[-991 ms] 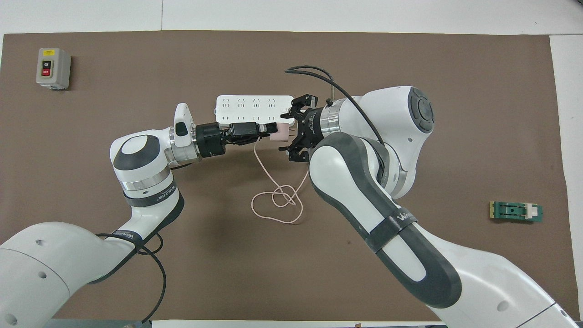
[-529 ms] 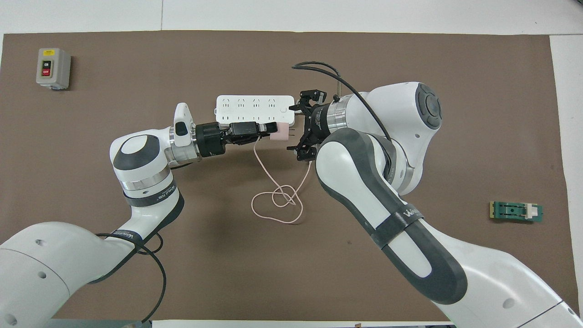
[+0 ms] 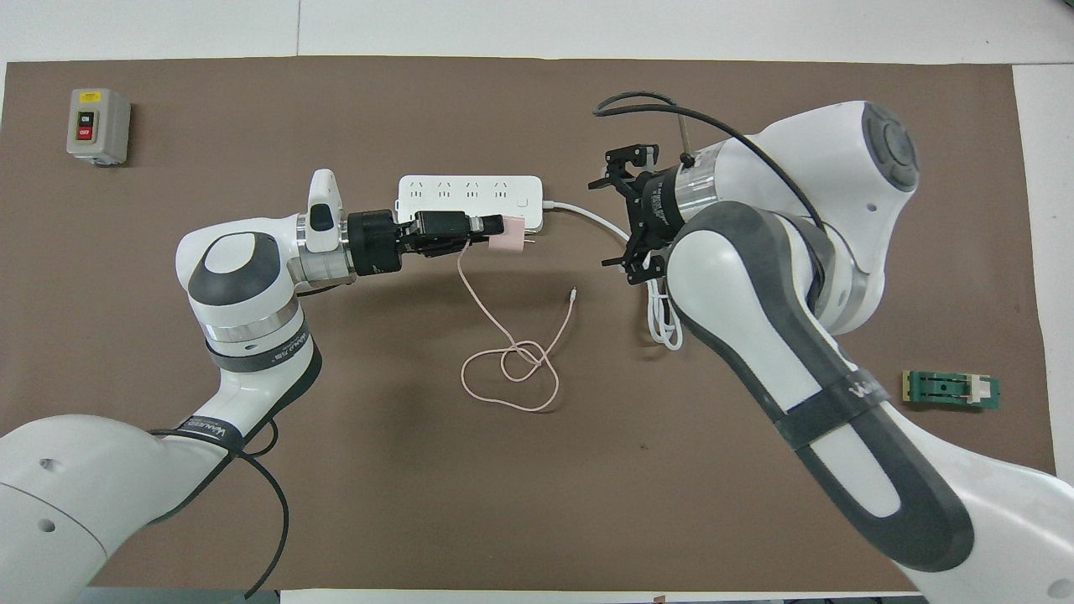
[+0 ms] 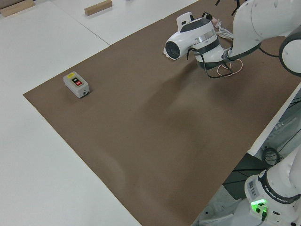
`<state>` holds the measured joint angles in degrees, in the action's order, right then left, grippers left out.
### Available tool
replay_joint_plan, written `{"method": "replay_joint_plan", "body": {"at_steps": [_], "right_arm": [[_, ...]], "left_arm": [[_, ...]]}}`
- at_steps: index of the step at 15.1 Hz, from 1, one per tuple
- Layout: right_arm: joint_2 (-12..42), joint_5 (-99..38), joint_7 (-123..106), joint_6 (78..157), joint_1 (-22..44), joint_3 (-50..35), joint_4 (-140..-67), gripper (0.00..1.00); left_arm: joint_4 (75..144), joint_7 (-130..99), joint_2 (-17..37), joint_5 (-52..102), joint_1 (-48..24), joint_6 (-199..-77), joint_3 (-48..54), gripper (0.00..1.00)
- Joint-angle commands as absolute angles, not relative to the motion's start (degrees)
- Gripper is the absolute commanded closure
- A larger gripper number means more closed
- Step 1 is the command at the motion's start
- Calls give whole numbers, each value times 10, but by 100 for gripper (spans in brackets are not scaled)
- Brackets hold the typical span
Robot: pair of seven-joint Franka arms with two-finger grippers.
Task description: Plug charger into power strip
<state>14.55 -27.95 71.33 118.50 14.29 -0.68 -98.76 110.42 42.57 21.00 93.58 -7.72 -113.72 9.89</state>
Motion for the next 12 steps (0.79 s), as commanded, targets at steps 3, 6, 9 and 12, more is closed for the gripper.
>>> {"method": "replay_joint_plan", "body": {"at_steps": [3,6,9,12], "right_arm": [[93,-154,572,1080,108,-11,-988,0],[53,-90,465,1029,92,-11,-988,0],[9,-50,366,991,83,-12,-989,0],[-9,-19,286,967,72,-13,-989,0]], "left_arm": [[1106,316,152,827,-61,-1161,99,100],[1093,211,114,702,-48,-1161,98,100],[1086,112,82,561,-28,-1132,95,100],[1049,43,71,411,-4,-1058,86,100]]}}
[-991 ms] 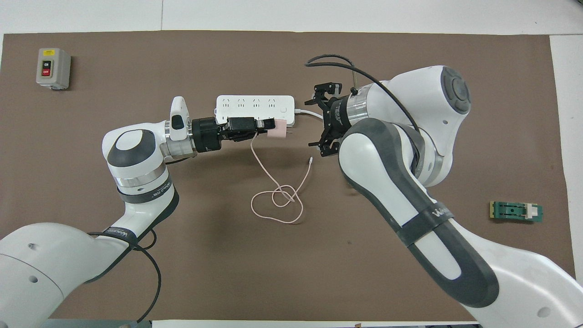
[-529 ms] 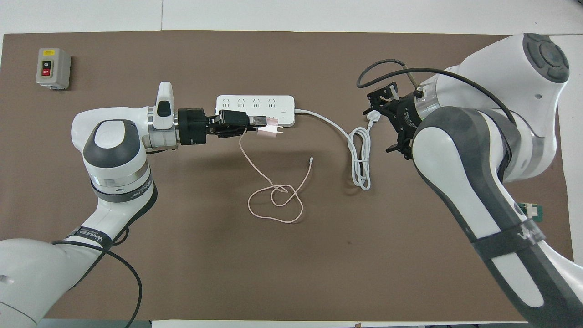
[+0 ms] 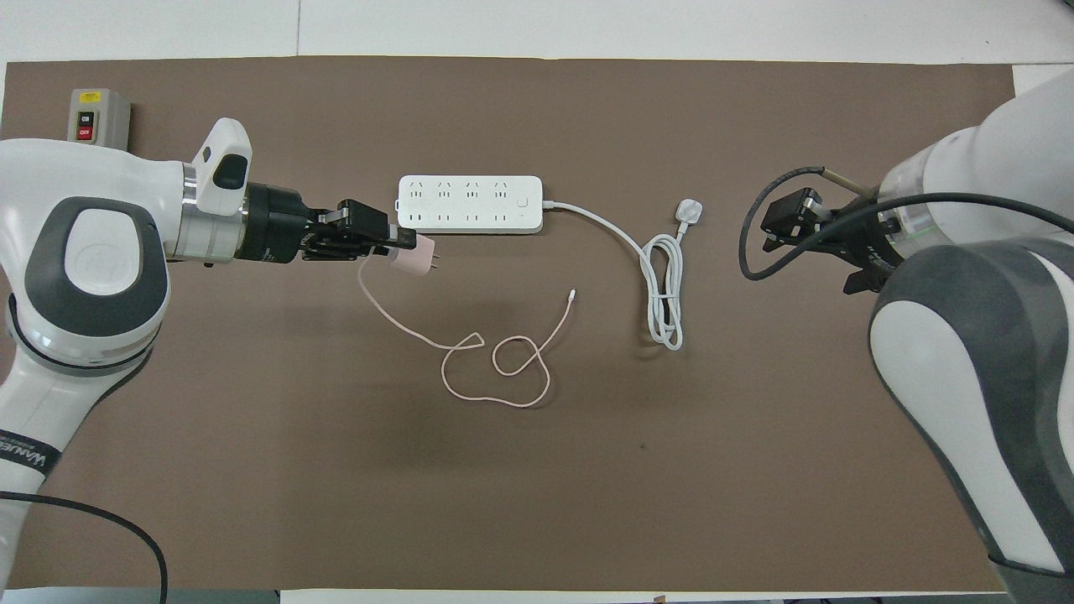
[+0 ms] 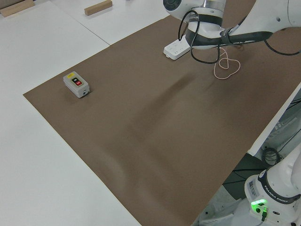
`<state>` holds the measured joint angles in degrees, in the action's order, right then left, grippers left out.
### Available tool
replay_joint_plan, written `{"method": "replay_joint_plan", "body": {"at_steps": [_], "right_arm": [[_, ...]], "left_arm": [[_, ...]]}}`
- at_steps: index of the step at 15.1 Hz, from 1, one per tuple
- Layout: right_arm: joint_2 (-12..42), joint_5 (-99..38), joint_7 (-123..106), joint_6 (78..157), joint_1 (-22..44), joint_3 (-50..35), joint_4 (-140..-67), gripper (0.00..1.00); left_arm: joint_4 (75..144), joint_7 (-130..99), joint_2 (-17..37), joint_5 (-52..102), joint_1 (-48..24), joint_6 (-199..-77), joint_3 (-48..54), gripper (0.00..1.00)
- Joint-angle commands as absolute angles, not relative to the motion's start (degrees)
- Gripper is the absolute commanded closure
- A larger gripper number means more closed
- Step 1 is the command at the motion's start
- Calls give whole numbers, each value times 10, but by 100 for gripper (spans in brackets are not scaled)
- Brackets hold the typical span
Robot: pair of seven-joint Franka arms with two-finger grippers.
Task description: Plug charger into power strip
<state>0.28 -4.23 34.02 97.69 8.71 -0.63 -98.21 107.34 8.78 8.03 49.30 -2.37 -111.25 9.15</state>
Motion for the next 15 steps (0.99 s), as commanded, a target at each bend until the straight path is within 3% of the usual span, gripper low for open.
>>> {"method": "replay_joint_plan", "body": {"at_steps": [1,7,15], "right_arm": [[-13,-16,262,964,66,-14,-989,0],[-17,1,184,919,49,-12,-953,0],[-25,21,177,897,50,-12,-948,0]], "left_arm": [[1025,25,72,361,7,-1021,86,100],[891,-64,78,148,38,-835,83,100],[825,-117,80,74,50,-774,76,100]]}}
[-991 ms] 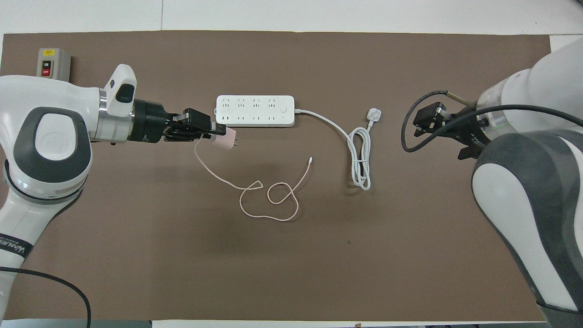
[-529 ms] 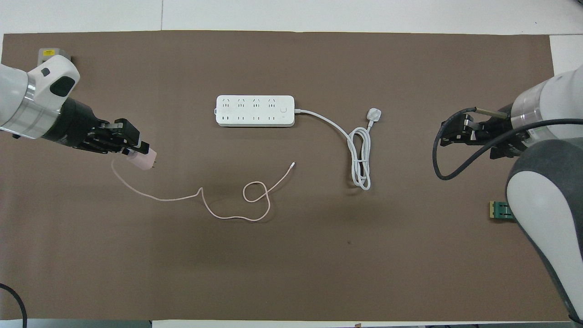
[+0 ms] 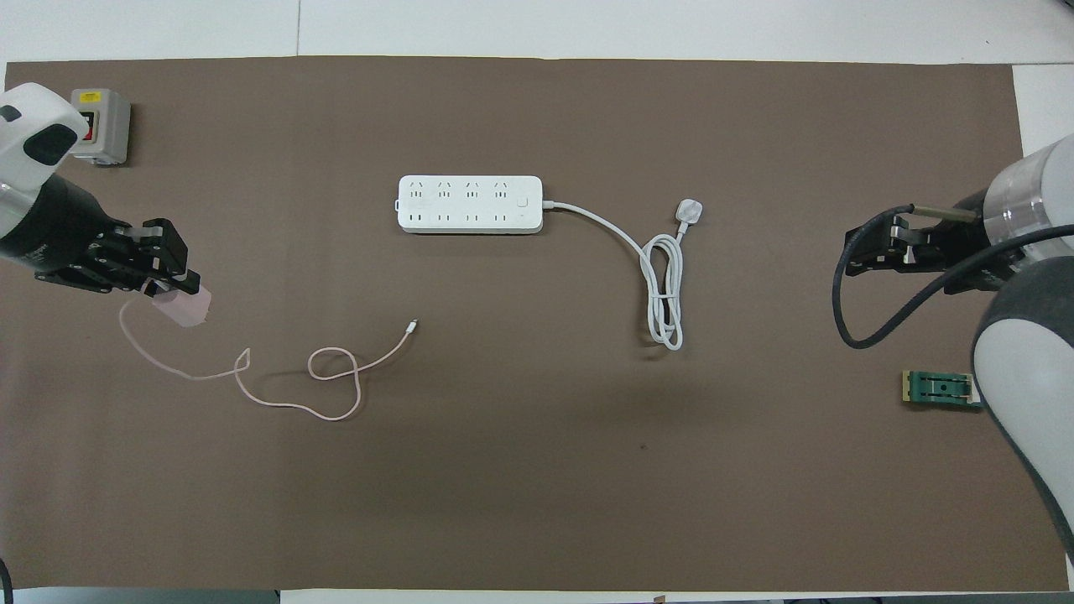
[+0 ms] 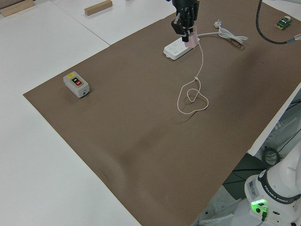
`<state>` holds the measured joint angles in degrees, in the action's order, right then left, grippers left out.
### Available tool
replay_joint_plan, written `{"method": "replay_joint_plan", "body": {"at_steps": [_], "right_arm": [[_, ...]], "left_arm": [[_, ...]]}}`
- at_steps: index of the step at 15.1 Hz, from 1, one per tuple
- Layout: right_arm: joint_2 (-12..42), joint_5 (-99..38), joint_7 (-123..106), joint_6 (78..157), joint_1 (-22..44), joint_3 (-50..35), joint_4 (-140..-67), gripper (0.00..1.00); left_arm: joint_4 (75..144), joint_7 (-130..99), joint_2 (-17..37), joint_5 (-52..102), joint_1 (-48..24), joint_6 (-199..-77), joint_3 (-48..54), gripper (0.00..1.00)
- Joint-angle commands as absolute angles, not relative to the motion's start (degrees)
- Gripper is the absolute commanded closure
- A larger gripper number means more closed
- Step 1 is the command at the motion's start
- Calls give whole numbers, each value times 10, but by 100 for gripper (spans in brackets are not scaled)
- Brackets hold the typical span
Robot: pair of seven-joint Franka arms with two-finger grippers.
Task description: Plug charger into power strip
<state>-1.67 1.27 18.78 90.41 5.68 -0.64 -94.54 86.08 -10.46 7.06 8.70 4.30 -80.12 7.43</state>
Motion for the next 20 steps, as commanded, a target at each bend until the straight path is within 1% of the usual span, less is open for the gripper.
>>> {"method": "replay_joint_plan", "body": {"at_steps": [1,8,11,17,20], "right_arm": [[-25,21,178,897,50,-12,-948,0],[-25,21,178,896,49,-12,-948,0],[-25,21,179,896,48,-12,-948,0],[-23,20,174,901,47,-11,-947,0],[-20,13,149,891,48,6,-939,0]], "left_arm": [[822,-117,81,72,50,-771,71,100],[820,-118,72,57,51,-772,66,100],[819,-120,67,24,54,-775,62,100],[818,-218,65,21,50,-770,66,100],[819,-259,20,22,51,-737,66,100]]}}
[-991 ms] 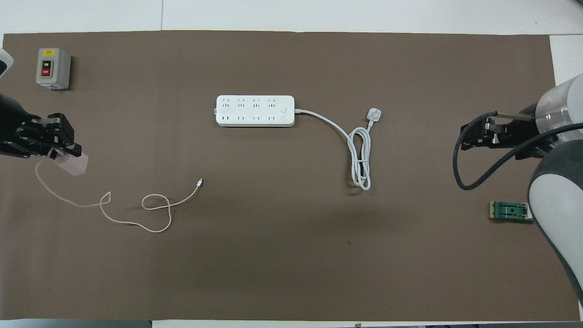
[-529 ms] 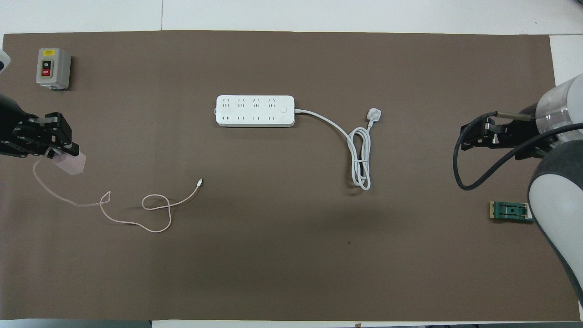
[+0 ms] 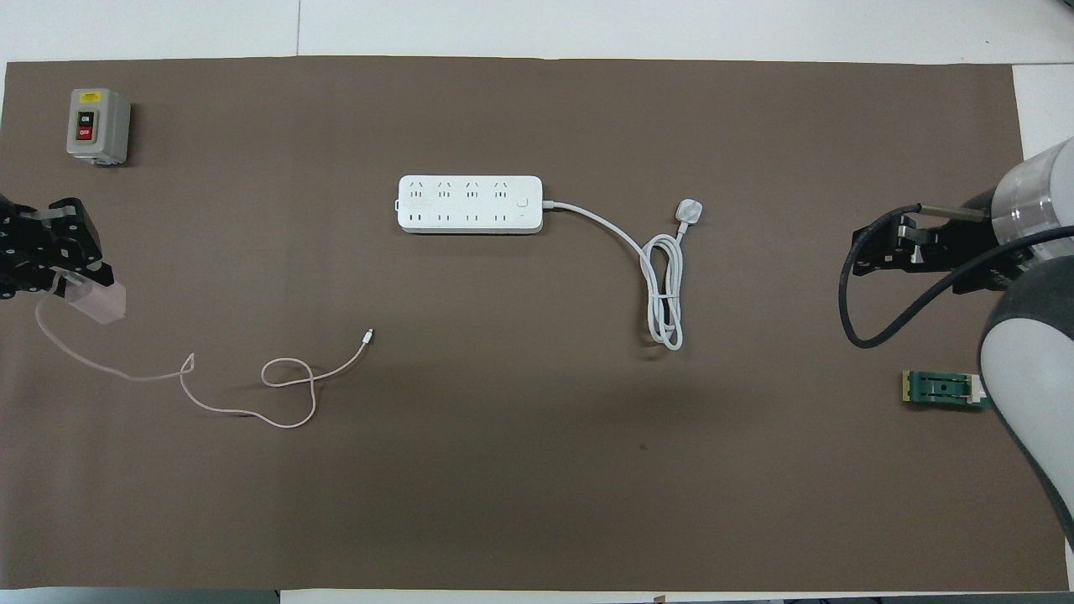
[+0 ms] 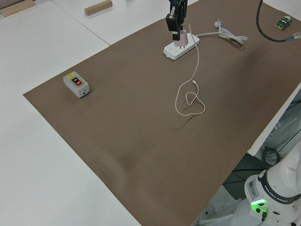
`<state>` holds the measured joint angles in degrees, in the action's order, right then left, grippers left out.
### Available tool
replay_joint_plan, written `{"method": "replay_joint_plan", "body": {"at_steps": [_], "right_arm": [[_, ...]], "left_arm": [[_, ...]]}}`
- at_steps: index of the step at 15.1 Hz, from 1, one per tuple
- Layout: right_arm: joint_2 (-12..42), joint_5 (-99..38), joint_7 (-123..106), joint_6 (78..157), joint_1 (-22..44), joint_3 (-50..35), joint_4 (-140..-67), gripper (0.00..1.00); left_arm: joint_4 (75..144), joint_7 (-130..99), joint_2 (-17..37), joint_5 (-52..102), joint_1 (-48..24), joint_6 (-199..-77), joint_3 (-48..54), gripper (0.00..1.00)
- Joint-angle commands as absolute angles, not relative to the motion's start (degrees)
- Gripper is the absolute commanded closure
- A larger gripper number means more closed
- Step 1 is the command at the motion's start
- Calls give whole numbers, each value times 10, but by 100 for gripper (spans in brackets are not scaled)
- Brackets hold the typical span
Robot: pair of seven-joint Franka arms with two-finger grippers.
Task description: Plug charger into power strip
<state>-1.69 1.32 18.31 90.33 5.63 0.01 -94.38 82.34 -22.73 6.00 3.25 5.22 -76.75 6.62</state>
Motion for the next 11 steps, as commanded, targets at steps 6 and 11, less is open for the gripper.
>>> {"method": "replay_joint_plan", "body": {"at_steps": [6,11], "right_arm": [[-24,12,104,884,44,19,-943,0],[-24,13,107,883,44,18,-943,0]], "left_arm": [[820,-272,-4,3,53,-721,65,100],[820,-366,6,1,55,-727,64,100]]}}
